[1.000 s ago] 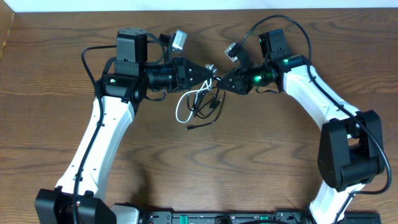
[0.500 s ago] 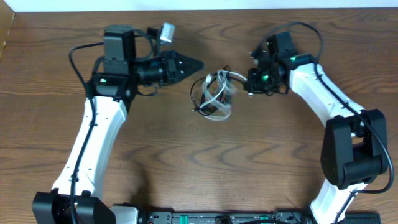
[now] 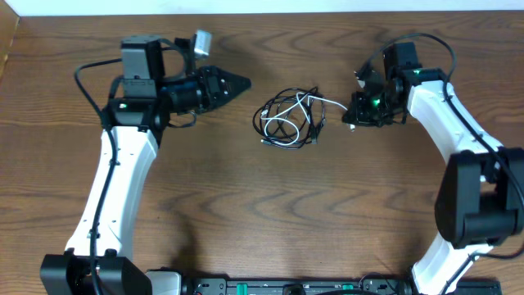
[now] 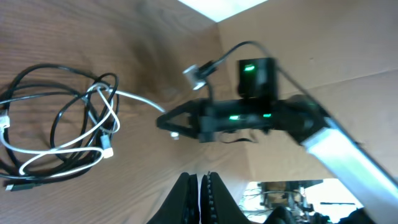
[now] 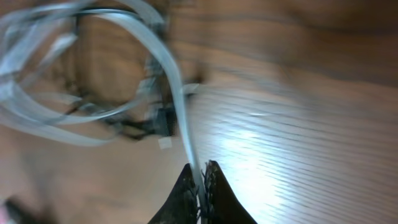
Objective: Untangle cables
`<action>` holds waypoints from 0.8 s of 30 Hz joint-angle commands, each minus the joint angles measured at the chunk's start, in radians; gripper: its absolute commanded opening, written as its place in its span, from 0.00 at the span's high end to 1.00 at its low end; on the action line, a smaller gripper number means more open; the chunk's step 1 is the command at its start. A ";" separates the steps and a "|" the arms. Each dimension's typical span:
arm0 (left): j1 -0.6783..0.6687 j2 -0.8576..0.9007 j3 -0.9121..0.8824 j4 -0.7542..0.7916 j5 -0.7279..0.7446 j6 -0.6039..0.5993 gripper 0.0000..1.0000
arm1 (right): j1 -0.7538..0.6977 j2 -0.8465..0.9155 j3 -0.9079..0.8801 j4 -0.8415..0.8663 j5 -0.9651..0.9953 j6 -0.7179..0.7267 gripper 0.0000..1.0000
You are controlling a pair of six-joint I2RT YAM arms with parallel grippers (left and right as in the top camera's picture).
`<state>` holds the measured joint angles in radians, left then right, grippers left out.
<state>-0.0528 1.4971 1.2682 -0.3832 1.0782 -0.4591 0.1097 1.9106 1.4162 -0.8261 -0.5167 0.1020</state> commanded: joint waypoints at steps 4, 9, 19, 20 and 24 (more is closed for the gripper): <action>-0.124 0.033 0.005 -0.008 -0.193 0.108 0.75 | 0.025 -0.266 0.024 0.002 -0.131 -0.088 0.99; -0.248 0.080 0.005 -0.007 -0.396 0.098 0.55 | 0.025 -0.375 0.024 -0.010 -0.065 0.011 0.99; -0.378 0.257 0.005 0.034 -0.530 0.054 0.49 | 0.027 -0.407 0.024 -0.047 -0.057 0.028 0.99; -0.383 0.272 0.005 0.038 -0.530 0.054 0.53 | 0.027 -0.407 0.024 -0.050 -0.051 0.028 0.99; -0.405 0.302 0.005 0.025 -0.529 0.014 0.58 | 0.027 -0.407 0.023 -0.066 -0.013 0.028 0.99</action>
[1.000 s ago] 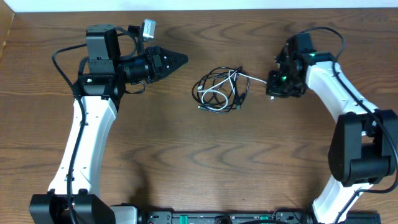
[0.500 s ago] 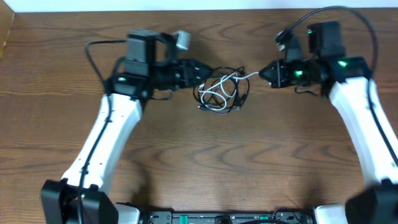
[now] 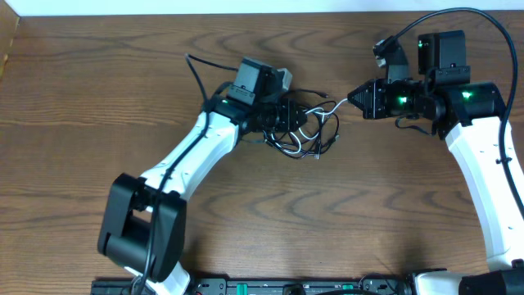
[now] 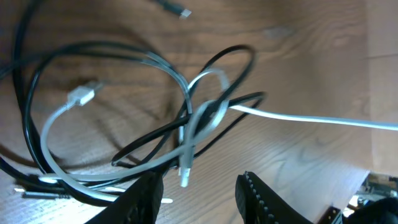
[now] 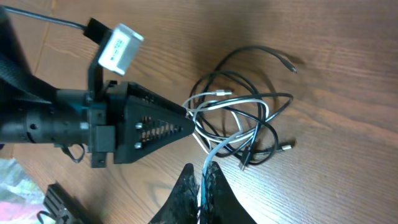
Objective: Untangle cables
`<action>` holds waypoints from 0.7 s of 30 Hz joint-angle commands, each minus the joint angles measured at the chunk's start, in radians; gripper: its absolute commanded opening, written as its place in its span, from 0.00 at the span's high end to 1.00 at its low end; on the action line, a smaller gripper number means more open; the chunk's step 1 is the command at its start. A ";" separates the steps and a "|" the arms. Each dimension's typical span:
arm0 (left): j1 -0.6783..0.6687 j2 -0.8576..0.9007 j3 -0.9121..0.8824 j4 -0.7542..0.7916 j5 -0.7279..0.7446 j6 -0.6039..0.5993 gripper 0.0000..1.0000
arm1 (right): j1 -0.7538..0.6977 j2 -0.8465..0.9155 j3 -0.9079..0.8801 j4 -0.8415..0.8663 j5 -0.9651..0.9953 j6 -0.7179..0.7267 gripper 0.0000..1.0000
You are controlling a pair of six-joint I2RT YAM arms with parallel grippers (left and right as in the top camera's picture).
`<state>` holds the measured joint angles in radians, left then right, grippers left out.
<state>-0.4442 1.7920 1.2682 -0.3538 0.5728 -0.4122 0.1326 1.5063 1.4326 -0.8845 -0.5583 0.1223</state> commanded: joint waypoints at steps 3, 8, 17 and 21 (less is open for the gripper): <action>-0.039 0.007 0.005 -0.007 -0.032 -0.039 0.59 | 0.004 -0.001 0.007 -0.021 0.033 0.004 0.99; -0.085 0.008 -0.001 -0.011 -0.184 -0.135 0.58 | 0.005 -0.001 0.006 -0.029 0.033 -0.007 0.99; -0.150 0.034 -0.002 -0.011 -0.314 -0.191 0.58 | 0.006 -0.001 0.006 -0.033 0.052 -0.008 0.99; -0.153 0.074 -0.002 0.011 -0.396 -0.261 0.58 | 0.006 -0.001 0.006 -0.040 0.053 -0.008 0.99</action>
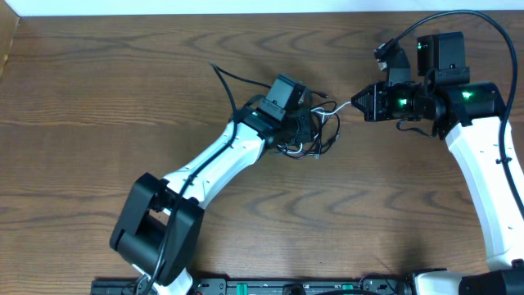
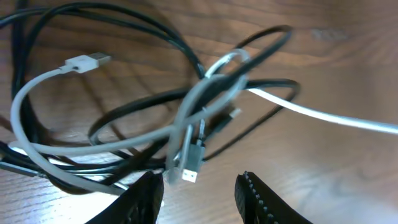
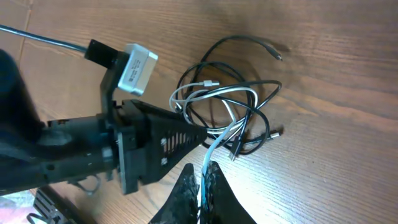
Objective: Untangle cables
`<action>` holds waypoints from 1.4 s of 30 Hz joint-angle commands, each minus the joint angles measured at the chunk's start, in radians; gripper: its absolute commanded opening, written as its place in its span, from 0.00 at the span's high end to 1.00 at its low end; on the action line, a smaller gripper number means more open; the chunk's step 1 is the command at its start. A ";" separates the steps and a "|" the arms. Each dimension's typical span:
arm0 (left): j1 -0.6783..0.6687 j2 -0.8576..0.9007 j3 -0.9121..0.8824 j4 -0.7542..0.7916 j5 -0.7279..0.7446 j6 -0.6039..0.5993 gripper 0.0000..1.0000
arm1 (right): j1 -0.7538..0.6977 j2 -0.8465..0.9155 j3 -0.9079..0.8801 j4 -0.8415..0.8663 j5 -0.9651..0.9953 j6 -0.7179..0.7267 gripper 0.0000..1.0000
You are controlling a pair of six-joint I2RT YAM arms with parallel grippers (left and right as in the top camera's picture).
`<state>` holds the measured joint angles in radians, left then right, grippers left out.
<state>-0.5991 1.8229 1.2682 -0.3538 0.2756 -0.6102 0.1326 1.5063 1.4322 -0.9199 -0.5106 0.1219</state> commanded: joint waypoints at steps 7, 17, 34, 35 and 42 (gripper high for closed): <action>0.002 0.086 -0.002 0.124 -0.118 -0.061 0.81 | 0.006 -0.001 0.006 -0.010 0.021 -0.007 0.99; 0.005 -0.035 -0.002 0.114 -0.133 0.190 0.93 | 0.003 0.024 0.005 -0.035 0.246 0.147 0.92; 0.053 -0.491 0.018 -0.005 0.100 0.209 0.93 | 0.007 0.108 0.005 0.117 -0.126 -0.079 0.10; 0.061 -0.503 0.026 0.003 0.103 0.209 0.93 | 0.007 0.108 0.005 0.121 -0.133 -0.079 0.10; 0.103 -0.584 0.053 0.092 0.110 0.196 0.93 | 0.009 0.109 0.005 0.123 -0.155 -0.079 0.08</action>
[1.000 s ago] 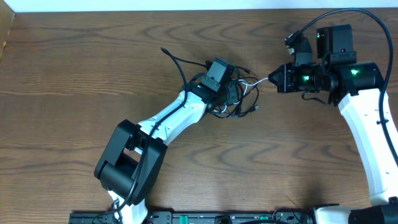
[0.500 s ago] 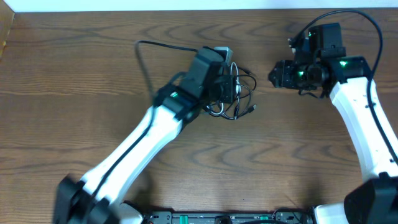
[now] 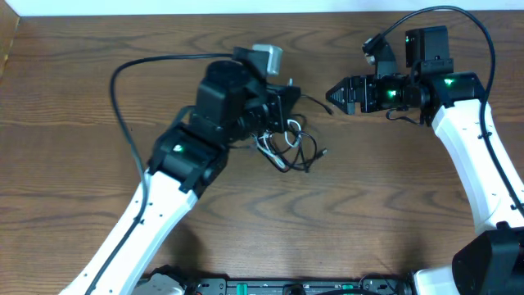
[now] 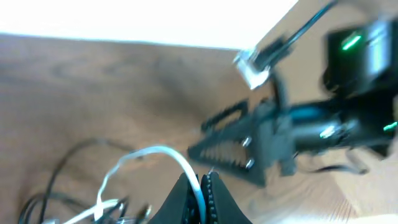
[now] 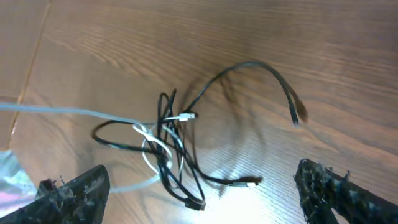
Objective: Untangle cables
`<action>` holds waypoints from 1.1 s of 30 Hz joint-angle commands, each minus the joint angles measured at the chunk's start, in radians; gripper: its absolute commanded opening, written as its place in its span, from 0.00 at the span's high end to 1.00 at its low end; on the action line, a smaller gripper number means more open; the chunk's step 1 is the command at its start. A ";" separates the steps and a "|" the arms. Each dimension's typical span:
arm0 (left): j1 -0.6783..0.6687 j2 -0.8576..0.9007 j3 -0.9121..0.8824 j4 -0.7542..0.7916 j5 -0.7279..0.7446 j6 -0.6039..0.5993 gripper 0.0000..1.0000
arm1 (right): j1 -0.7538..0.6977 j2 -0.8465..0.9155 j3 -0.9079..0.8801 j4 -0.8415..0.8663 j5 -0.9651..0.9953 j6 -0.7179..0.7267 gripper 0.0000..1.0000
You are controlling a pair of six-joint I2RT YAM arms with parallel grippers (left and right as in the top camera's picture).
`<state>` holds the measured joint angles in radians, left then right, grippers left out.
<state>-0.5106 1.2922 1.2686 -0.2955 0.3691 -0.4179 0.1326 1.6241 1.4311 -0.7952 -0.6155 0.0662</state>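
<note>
A tangle of black and white cables (image 3: 284, 146) lies mid-table; the right wrist view shows it as a knot (image 5: 166, 142) with a loose black end (image 5: 297, 115) curling off to the right. My left gripper (image 3: 286, 98) sits just above the tangle's far side. In the left wrist view it (image 4: 200, 182) is shut on the white cable (image 4: 155, 149), which arcs up from the jaws and back down to the pile. My right gripper (image 3: 332, 95) hovers to the right of the tangle. It (image 5: 199, 177) is open wide and holds nothing.
The brown wooden table (image 3: 393, 213) ends at its far edge (image 3: 164, 13) against a white strip. My left arm's own black lead (image 3: 135, 65) loops above the table at the left. My right arm (image 3: 467, 139) runs down the right side.
My right gripper has let go of the white cable and now stands open. My left gripper, open over the tangle before, is now shut on the white cable and lifted off the pile.
At first my left gripper was shut and far left while the right held the white cable beside the tangle. Then the right had the cable stretched rightward and the left was open at the pile, then deeper in it. Now the left holds the white cable.
</note>
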 commanded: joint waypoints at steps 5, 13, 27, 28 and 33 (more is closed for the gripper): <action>0.036 -0.108 0.052 0.165 0.016 -0.040 0.93 | 0.027 0.000 0.006 -0.002 -0.049 -0.024 0.08; 0.037 -0.140 0.052 0.426 0.016 -0.116 0.93 | 0.052 0.042 0.005 -0.001 -0.050 -0.031 0.04; 0.065 -0.137 0.052 0.536 -0.022 -0.166 0.93 | 0.088 0.052 0.005 0.006 -0.110 -0.109 0.03; 0.076 -0.137 0.052 0.543 -0.022 -0.181 0.93 | 0.090 0.052 0.005 -0.002 -0.109 -0.126 0.04; 0.147 -0.139 0.053 0.575 -0.014 -0.272 0.93 | 0.101 0.052 0.000 -0.046 -0.119 -0.224 0.04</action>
<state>-0.4065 1.1648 1.2926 0.2592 0.3603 -0.6109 0.2207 1.6737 1.4307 -0.8253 -0.7048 -0.0620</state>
